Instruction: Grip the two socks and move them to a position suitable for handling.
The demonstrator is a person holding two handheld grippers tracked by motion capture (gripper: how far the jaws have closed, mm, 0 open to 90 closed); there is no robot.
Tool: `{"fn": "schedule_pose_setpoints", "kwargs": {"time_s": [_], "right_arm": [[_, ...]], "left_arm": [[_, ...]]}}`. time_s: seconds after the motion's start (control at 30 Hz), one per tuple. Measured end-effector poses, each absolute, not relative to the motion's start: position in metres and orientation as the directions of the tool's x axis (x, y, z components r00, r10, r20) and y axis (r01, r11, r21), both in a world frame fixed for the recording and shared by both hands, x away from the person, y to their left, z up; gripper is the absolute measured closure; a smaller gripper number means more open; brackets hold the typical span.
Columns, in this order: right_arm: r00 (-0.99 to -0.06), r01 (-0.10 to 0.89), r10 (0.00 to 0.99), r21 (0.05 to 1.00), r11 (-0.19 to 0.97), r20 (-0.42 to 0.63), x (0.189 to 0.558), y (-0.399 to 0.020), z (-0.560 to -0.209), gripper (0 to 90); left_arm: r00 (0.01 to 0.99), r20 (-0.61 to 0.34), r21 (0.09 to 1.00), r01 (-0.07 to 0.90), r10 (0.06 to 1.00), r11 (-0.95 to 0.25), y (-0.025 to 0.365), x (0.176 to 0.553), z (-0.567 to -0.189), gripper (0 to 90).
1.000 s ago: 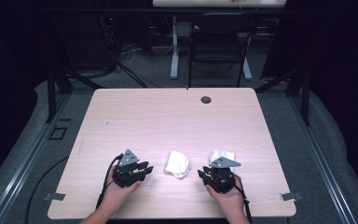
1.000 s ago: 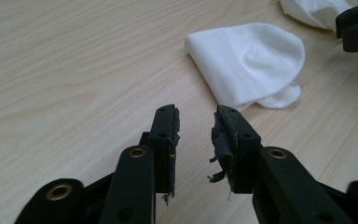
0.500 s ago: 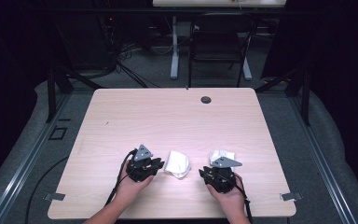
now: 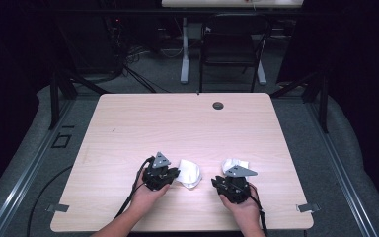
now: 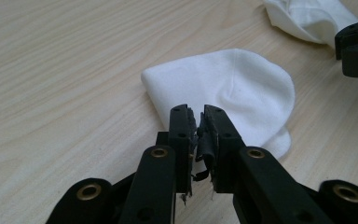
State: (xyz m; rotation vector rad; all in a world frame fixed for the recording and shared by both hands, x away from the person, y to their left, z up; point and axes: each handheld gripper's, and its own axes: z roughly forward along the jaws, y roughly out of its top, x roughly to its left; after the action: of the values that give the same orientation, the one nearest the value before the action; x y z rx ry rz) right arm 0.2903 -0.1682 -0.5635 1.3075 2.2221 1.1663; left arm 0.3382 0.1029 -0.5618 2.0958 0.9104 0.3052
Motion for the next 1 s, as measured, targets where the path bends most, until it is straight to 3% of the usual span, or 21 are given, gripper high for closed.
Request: {"fn": "schedule_pose_setpoints", "kwargs": {"time_s": [0.27, 1.0], "right_arm": [[-0.534, 0.578, 0.836, 0.776, 0.250, 0.128, 0.290, -0.168, -0.563, 76.3], [-0.535, 0.578, 0.834, 0.778, 0.247, 0.133, 0.290, -0.168, -0.562, 77.8]], "left_arm": [[0.721, -0.079, 0.738, 0.507, 0.689, -0.446, 0.097, 0.340, -0.570, 88.3], [0.728, -0.071, 0.722, 0.509, 0.682, -0.468, 0.095, 0.327, -0.579, 89.6]]}}
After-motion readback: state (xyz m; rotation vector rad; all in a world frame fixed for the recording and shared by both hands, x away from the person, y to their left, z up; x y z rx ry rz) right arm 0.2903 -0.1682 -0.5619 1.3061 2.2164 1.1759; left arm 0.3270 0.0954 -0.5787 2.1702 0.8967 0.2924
